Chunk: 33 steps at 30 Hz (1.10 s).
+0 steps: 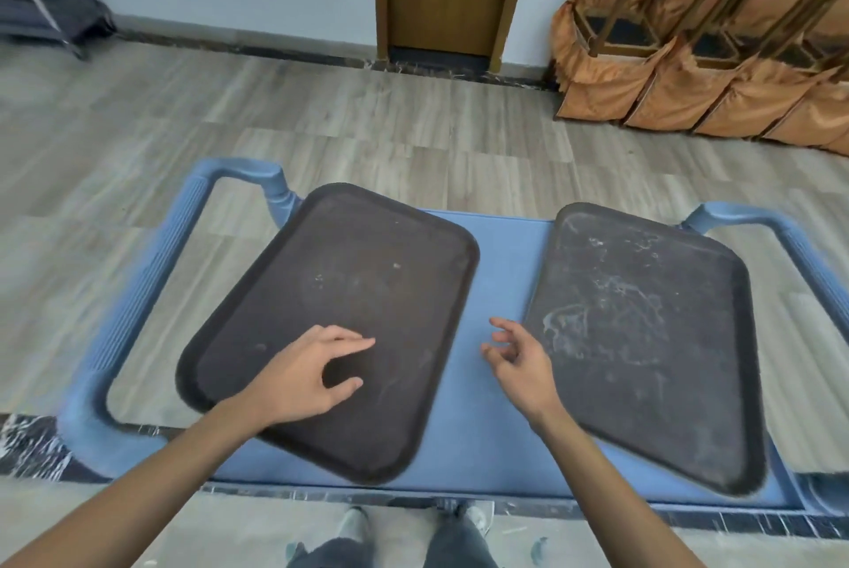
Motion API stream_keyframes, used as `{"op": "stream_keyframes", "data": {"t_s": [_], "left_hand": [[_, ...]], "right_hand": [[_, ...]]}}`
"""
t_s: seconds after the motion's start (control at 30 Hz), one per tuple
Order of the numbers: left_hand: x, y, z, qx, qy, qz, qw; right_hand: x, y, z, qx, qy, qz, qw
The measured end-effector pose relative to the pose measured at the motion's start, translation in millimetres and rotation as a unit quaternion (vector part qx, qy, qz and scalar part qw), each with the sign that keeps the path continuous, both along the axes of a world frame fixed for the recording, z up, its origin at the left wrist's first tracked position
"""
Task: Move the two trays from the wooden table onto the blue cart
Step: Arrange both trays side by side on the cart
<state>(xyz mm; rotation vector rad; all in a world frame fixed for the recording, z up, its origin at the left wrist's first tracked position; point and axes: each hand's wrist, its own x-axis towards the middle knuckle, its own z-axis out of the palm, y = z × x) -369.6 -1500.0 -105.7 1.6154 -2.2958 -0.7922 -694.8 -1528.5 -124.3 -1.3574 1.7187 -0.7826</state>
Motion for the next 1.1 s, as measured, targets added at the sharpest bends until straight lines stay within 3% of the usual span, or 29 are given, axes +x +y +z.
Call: {"op": "stream_keyframes", "data": {"t_s": [0.17, 0.3, 0.4, 0.7, 1.1], "left_hand": [[43.1, 47.8, -14.3, -0.003, -0.083, -0.088, 0.993], [62.3, 68.8, -15.0, 0.005, -0.119, -0.130, 0.984], [65.1, 78.4, -14.8, -0.049, -0.121, -0.121, 0.984], [57.2, 79.3, -7.3, -0.079, -0.139, -0.137, 0.978], [-16.4, 84.2, 1.2, -0.079, -0.207, -0.255, 0.941]], "right_hand": [[49.2, 24.1, -17.2, -0.005, 0.102, 0.073, 0.992], [75.2, 38.2, -26.0, 0.029, 0.115, 0.079, 0.990], [84.5, 45.4, -31.8, 0.028, 0.125, 0.059, 0.990], [89.6, 40.8, -31.7, 0.020, 0.159, 0.045, 0.986], [41.9, 19.2, -13.5, 0.031, 0.184, 0.027, 0.982]]}}
